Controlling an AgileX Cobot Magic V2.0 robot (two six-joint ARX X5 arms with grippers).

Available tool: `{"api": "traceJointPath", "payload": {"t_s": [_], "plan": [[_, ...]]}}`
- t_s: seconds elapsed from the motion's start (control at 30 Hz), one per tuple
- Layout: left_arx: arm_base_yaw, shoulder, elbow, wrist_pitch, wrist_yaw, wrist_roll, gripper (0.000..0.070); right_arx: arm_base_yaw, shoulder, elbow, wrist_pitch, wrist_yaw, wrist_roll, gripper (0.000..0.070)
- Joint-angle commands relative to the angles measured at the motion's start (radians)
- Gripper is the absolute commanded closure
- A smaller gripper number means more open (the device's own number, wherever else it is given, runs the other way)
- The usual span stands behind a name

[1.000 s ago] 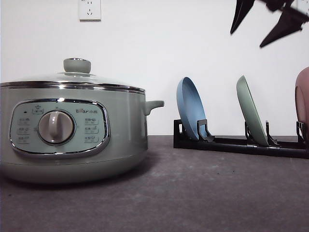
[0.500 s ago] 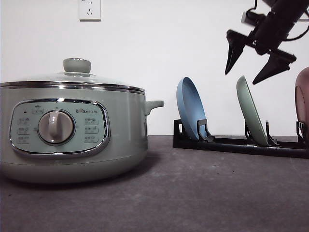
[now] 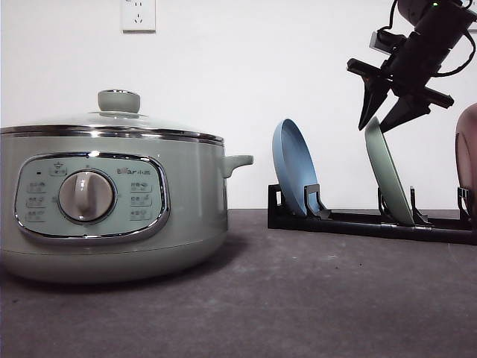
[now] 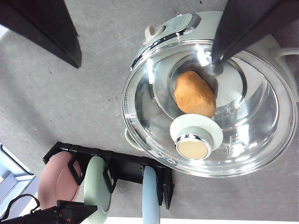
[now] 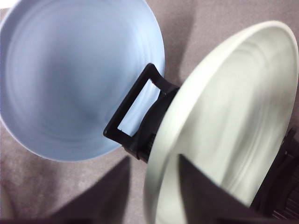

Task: Transfer potato from steamer to green plate

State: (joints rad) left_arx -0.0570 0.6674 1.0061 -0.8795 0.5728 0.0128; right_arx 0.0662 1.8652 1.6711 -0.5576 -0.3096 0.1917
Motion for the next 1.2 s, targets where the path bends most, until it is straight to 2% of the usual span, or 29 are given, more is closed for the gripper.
{"api": "traceJointPath", "payload": {"t_s": [0.0, 0.07, 0.17, 0.2, 0.57, 0.97, 1.17], "plan": [[-0.002, 0.005, 0.021, 0.011, 0.003, 0.01, 0.0128, 0.002, 0.024, 0.025, 0.008, 0.003, 0.011, 0.0589], [-0.002, 0.005, 0.021, 0.011, 0.003, 0.01, 0.0128, 0.002, 0.024, 0.025, 0.008, 0.003, 0.011, 0.0604], [-0.002, 0.005, 0.021, 0.011, 0.003, 0.01, 0.0128, 0.002, 0.024, 0.025, 0.009, 0.003, 0.011, 0.0688], [-0.002, 0.005, 0.021, 0.011, 0.003, 0.01, 0.0128, 0.002, 0.024, 0.025, 0.009, 0.003, 0.011, 0.0693], [-0.002, 0.005, 0.021, 0.011, 0.003, 0.01, 0.0128, 0.002, 0.007, 0.027, 0.017, -0.032, 0.014, 0.0694], [-0.002, 0.005, 0.021, 0.012, 0.003, 0.01, 0.0128, 0.017, -0.154, 0.05, 0.033, -0.034, 0.017, 0.0694], [-0.002, 0.005, 0.021, 0.011, 0.003, 0.01, 0.0128, 0.047, -0.265, 0.05, -0.036, -0.031, -0.033, 0.0694]]}}
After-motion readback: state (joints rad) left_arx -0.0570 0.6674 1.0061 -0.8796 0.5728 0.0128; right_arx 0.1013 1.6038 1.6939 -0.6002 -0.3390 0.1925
